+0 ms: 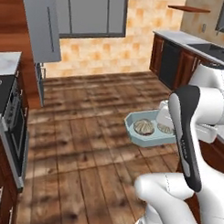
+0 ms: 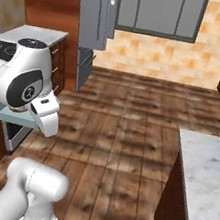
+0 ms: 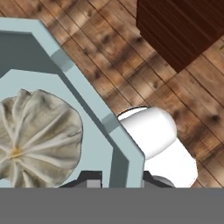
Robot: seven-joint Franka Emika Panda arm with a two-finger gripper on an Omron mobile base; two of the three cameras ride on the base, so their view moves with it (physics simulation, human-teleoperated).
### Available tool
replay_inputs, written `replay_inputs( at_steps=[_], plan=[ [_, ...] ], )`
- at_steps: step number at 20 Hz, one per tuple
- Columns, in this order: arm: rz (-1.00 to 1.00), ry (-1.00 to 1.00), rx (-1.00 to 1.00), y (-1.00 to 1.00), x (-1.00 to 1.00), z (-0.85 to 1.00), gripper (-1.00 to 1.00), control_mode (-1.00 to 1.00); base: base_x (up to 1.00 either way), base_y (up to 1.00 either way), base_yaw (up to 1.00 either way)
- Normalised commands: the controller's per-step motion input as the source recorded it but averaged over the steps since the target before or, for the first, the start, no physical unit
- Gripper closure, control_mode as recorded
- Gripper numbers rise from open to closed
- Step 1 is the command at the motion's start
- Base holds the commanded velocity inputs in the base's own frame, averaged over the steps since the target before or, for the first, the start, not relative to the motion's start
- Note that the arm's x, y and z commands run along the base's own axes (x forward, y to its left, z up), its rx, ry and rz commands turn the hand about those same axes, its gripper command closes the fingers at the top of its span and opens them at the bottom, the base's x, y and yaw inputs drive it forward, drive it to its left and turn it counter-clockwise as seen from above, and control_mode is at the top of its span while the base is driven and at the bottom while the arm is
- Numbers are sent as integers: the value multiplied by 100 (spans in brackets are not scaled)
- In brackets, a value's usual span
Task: Place two dumplings into each of the tupperware containers and then place the containers in the fridge.
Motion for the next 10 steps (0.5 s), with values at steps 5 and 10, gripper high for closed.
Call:
replay_inputs(
  at_steps=[5,10],
  plan=[
    [0,0,0,0,0,0,100,100,100,0,-11],
    [0,0,0,0,0,0,100,100,100,10,-9]
  ],
)
